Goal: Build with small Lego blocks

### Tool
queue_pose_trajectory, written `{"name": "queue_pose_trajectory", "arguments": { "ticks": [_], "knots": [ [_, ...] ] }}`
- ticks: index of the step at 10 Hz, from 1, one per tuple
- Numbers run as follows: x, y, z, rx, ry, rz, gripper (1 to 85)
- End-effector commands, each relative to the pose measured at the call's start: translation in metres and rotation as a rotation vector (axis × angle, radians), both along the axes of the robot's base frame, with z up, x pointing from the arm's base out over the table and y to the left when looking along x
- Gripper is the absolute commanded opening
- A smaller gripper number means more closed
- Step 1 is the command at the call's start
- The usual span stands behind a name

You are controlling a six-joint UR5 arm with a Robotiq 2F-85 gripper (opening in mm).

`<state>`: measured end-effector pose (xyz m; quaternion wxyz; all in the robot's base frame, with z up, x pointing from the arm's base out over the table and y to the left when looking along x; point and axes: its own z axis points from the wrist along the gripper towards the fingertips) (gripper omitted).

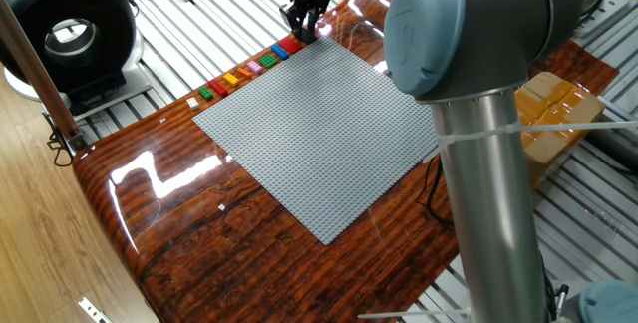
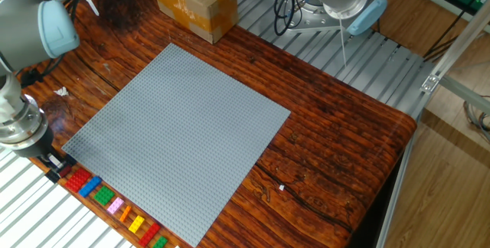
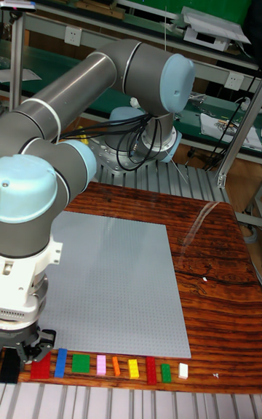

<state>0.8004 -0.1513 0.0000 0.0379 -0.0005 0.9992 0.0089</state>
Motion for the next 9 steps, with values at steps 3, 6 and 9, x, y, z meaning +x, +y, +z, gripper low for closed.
{"name": "queue_pose_trajectory", "arguments": {
  "ticks": [3,6,9],
  "knots": [
    [0.0028,-0.0043,-0.0012,-0.009,-0.006,-0.028,32.0],
    [-0.0006,-0.0080,0.0029,-0.025,0.002,-0.071,14.0],
    [0.0016,-0.0122,0.0046,-0.044,-0.005,-0.109,1.0]
  ]
}}
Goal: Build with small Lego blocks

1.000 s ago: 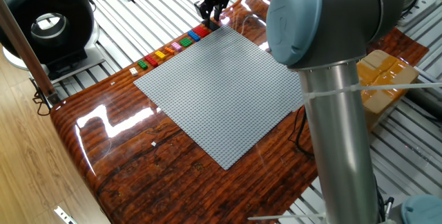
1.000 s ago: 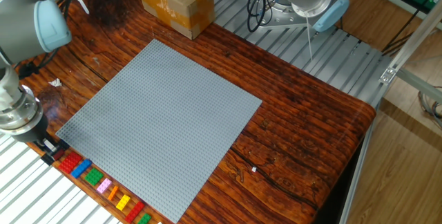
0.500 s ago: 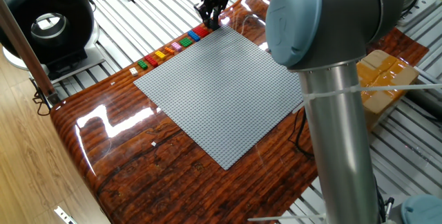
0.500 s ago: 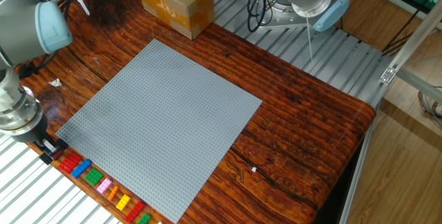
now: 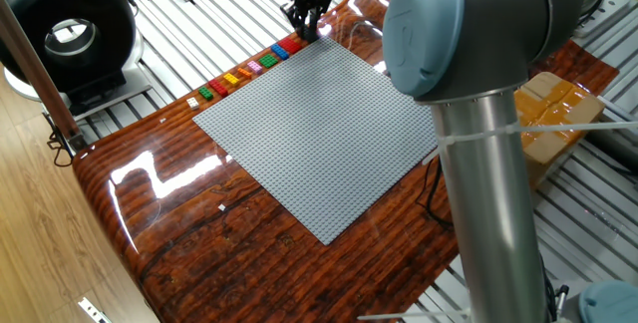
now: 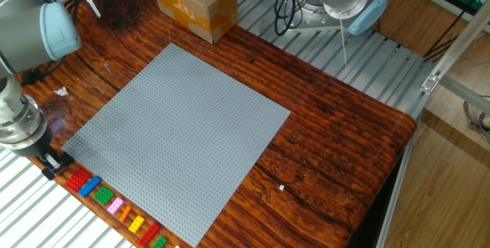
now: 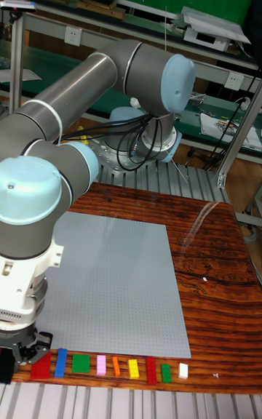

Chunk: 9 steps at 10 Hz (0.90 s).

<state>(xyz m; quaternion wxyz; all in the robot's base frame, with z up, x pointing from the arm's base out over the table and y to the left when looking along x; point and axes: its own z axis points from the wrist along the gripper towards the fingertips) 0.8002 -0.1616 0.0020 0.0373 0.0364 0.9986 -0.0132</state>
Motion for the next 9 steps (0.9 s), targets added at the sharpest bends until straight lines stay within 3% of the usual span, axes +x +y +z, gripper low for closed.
{"name": "queue_pose_trajectory", "arguments": {
  "ticks": [1,3,6,9],
  "knots": [
    [0.001,-0.003,0.003,-0.009,-0.008,-0.035,1.0],
    [-0.003,-0.006,0.011,-0.043,0.001,-0.034,1.0],
    [0.005,0.001,0.018,-0.048,-0.019,-0.034,1.0],
    [-0.008,0.016,0.020,-0.040,-0.027,-0.062,1.0]
  ]
}}
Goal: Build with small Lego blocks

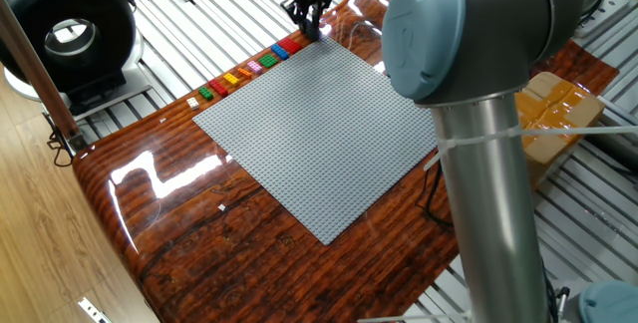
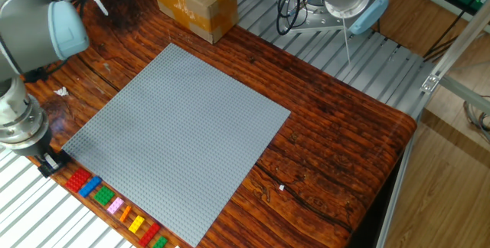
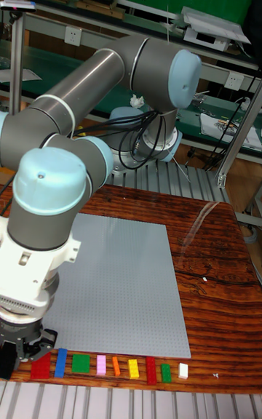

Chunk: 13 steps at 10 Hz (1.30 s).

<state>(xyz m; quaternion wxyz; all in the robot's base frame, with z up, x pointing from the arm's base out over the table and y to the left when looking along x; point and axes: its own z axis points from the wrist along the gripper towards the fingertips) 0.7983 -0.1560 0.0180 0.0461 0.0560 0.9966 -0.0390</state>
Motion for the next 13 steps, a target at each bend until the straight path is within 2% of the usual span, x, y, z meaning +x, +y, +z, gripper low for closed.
{"name": "queue_pose_trajectory", "arguments": {
  "ticks": [1,4,6,7,8,9,10,11,13],
  "knots": [
    [-0.009,0.014,0.006,0.028,-0.010,-0.021,1.0],
    [-0.027,0.023,0.007,0.086,-0.008,-0.035,1.0],
    [-0.031,0.021,0.010,0.090,-0.011,-0.064,1.0],
    [-0.037,0.023,0.009,0.102,0.011,-0.065,1.0],
    [-0.044,0.020,0.008,0.088,0.037,-0.085,1.0],
    [-0.045,0.017,0.008,0.085,0.041,-0.090,1.0],
    [-0.046,0.021,0.008,0.112,0.042,-0.094,1.0],
    [-0.045,0.022,0.008,0.113,0.042,-0.096,1.0],
    [-0.038,0.026,0.008,0.132,0.016,-0.079,1.0]
  ]
}}
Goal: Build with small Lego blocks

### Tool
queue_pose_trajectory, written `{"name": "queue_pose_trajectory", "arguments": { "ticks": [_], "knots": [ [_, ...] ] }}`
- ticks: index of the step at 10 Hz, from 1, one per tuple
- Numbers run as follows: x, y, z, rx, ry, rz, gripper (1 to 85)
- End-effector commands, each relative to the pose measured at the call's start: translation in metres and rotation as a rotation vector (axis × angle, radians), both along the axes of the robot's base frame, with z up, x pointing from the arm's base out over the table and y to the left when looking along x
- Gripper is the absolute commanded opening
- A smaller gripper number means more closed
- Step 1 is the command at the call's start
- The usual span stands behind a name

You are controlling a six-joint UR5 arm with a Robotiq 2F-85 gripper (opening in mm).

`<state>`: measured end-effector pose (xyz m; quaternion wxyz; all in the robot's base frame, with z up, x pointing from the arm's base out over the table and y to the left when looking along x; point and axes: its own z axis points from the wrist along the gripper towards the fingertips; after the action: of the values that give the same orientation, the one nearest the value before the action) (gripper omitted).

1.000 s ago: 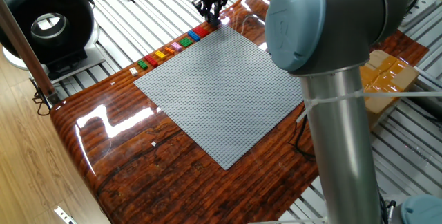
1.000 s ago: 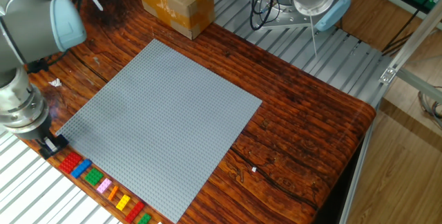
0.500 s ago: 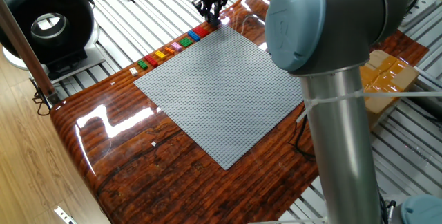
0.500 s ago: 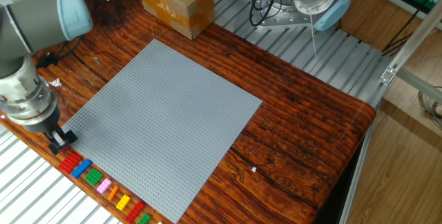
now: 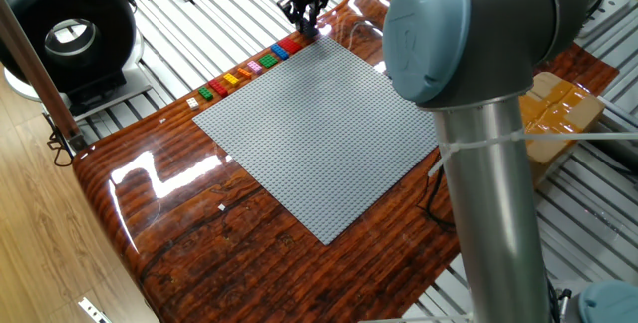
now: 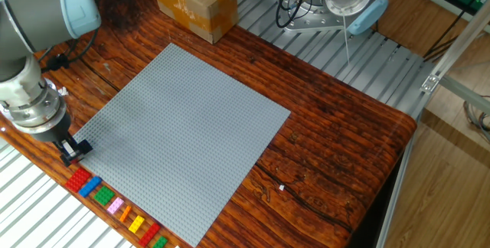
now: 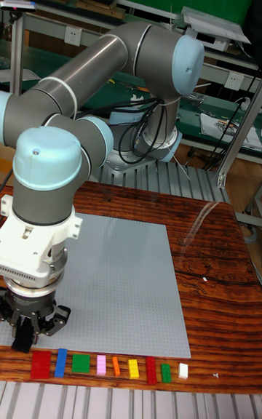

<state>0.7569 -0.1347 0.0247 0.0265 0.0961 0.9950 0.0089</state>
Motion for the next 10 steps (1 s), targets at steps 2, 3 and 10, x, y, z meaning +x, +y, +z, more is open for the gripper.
{"name": "queue_pose_trajectory", "arguments": {
  "ticks": [2,3,10],
  "knots": [
    [0.009,0.006,0.002,0.033,-0.041,0.011,1.0],
    [0.009,0.003,0.002,0.019,-0.038,0.023,1.0],
    [-0.018,0.004,-0.002,0.049,-0.014,0.089,1.0]
  ]
}}
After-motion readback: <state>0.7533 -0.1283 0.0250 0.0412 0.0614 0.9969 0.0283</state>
